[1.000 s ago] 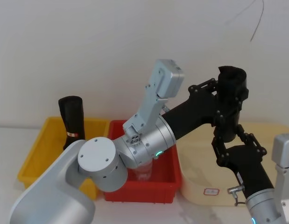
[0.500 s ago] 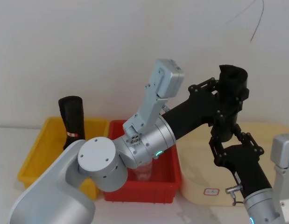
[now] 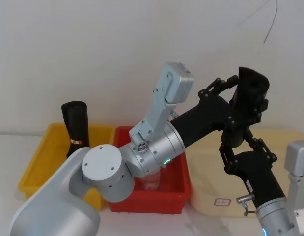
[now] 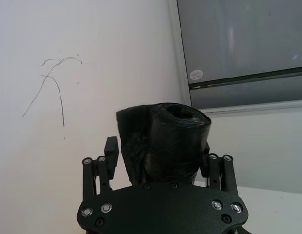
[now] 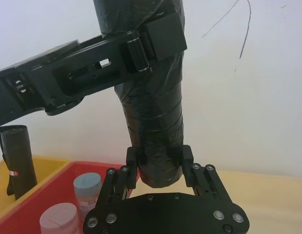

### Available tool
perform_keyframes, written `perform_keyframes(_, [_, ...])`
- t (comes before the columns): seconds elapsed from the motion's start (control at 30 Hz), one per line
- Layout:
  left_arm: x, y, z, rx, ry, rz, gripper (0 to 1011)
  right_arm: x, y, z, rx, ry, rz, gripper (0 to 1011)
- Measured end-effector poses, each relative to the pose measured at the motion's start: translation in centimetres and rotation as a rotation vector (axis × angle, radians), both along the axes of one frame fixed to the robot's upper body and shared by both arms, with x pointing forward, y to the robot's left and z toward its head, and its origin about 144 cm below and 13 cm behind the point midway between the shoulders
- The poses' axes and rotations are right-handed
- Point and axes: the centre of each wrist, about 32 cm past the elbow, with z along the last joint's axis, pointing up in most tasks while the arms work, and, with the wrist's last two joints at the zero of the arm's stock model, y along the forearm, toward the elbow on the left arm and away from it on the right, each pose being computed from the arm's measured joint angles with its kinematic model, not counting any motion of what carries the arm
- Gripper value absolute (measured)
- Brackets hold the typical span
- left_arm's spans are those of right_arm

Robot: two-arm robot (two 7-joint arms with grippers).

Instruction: Pick up the garbage bag with the one hand and transfer it to the other hand.

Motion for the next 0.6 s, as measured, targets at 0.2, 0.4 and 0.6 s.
perform_keyframes(0.2, [0.0,0.0,0.0,0.0,0.0,0.0,1001,0.06,-0.03,0.02,0.003,-0.001,-0.001,522])
perform_keyframes(0.4, [0.0,0.0,0.0,0.0,0.0,0.0,1001,0.19,-0.2,0.06,0.016,0.006,-0.008,522])
perform_keyframes(0.6, [0.0,0.01,0.0,0.0,0.0,0.0,1001,0.48,-0.46,0.19,0.029,0.042,-0.023,522])
